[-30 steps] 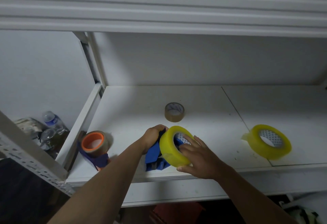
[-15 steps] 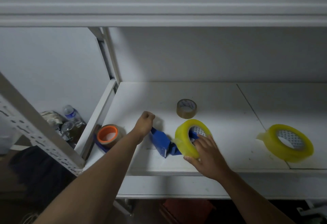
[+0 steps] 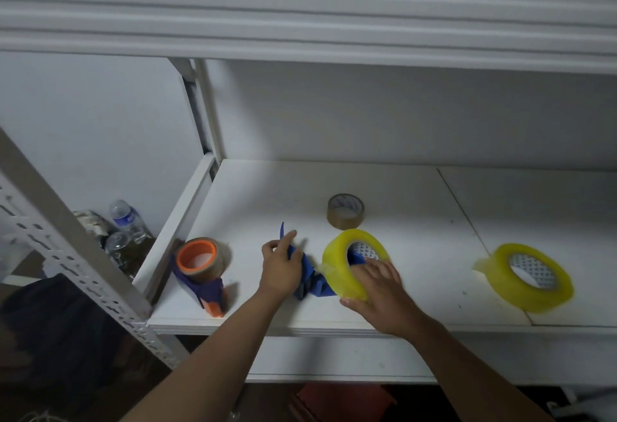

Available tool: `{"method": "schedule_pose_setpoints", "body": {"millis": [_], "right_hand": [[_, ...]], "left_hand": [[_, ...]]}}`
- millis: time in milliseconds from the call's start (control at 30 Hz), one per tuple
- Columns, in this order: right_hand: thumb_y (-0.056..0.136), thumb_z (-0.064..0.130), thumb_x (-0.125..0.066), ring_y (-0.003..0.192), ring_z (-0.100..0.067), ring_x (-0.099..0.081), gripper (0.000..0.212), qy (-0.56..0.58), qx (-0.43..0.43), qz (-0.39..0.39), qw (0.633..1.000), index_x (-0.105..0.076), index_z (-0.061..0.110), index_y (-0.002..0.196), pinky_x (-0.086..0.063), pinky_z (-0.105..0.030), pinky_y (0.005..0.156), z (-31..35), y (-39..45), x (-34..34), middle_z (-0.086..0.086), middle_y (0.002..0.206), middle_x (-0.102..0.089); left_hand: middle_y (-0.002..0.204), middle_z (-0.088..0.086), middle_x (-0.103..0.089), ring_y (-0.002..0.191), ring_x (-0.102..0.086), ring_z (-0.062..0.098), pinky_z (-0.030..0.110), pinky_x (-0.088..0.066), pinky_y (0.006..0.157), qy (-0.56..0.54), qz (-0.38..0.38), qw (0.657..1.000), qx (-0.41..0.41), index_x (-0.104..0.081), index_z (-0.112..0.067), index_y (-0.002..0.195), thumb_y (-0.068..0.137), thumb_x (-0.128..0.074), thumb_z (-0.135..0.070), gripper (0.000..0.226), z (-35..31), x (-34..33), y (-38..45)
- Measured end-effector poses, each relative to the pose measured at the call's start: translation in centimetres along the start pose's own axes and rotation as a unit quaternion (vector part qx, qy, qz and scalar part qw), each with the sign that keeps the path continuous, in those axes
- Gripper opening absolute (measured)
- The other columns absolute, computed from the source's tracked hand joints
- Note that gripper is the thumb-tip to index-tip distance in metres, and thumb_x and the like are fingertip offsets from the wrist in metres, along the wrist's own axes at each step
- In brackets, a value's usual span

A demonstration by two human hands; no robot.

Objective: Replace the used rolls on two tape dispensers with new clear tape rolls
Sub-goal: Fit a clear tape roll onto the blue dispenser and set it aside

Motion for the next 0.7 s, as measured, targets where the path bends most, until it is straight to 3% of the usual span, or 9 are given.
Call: {"method": "schedule_pose_setpoints", "body": {"millis": [133, 233, 333, 500, 700], "right_hand": [[0.07, 0.075, -0.03, 0.136, -0.019, -0.024, 0.082, 0.034, -0.021, 0.013, 0.999, -0.039, 0.028, 0.136, -0.019, -0.037, 0.114, 0.3, -0.2, 0.8, 0.005, 0.145, -0.038], [0.069, 0.075, -0.035, 0.136, -0.02, -0.026, 0.083, 0.062, -0.029, 0.025, 0.997, -0.04, 0.026, 0.137, -0.022, -0.036, 0.112, 0.1, -0.5, 1.6, 0.001, 0.145, -0.038], [0.081, 0.062, -0.051, 0.138, -0.019, -0.022, 0.069, 0.043, -0.015, 0.065, 0.997, -0.038, 0.027, 0.139, -0.016, -0.031, 0.11, 0.2, -0.5, 2.2, 0.003, 0.146, -0.035], [0.089, 0.055, -0.05, 0.143, -0.016, -0.011, 0.063, -0.075, 0.051, 0.124, 0.988, -0.03, 0.031, 0.143, 0.001, -0.029, 0.114, 0.1, 0.3, 1.5, 0.004, 0.152, -0.029], [0.09, 0.052, -0.052, 0.139, -0.018, -0.023, 0.062, -0.105, 0.059, 0.162, 0.98, -0.028, 0.032, 0.143, -0.007, -0.031, 0.115, 0.3, 1.5, 2.1, 0.003, 0.148, -0.035]], "left_hand": [[0.142, 0.011, -0.028, 0.098, -0.049, 0.017, 0.029, -0.039, 0.102, 0.04, 0.015, 0.999, -0.015, -0.047, -0.019, 0.14, 0.101, -0.042, -0.023, 0.039, 0.3, 0.1, 0.5], [0.145, 0.01, -0.026, 0.107, -0.05, 0.018, 0.021, -0.035, 0.098, 0.046, 0.035, 0.998, -0.017, -0.043, -0.017, 0.143, 0.102, -0.04, -0.023, 0.042, 0.0, 0.1, 0.6], [0.148, 0.01, -0.025, 0.124, -0.046, 0.02, 0.016, -0.029, 0.097, 0.042, 0.065, 0.997, -0.011, -0.04, -0.016, 0.145, 0.103, -0.038, -0.024, 0.043, -0.3, 0.0, 0.9], [0.143, 0.01, -0.032, 0.13, -0.045, 0.024, 0.03, -0.033, 0.112, 0.047, 0.082, 0.995, -0.016, -0.047, -0.019, 0.14, 0.1, -0.047, -0.026, 0.04, -0.3, 0.1, 1.4], [0.14, 0.011, -0.033, 0.127, -0.047, 0.026, 0.033, -0.035, 0.112, 0.046, 0.094, 0.994, -0.014, -0.048, -0.019, 0.139, 0.099, -0.05, -0.028, 0.04, -0.2, 0.2, 1.5]]}}
Point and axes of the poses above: each hand's wrist, its own y-axis towards the middle knuckle, its own x-axis out of the back of the hand, z = x × y, the point moved 5 cm from there along y, towards the middle knuckle
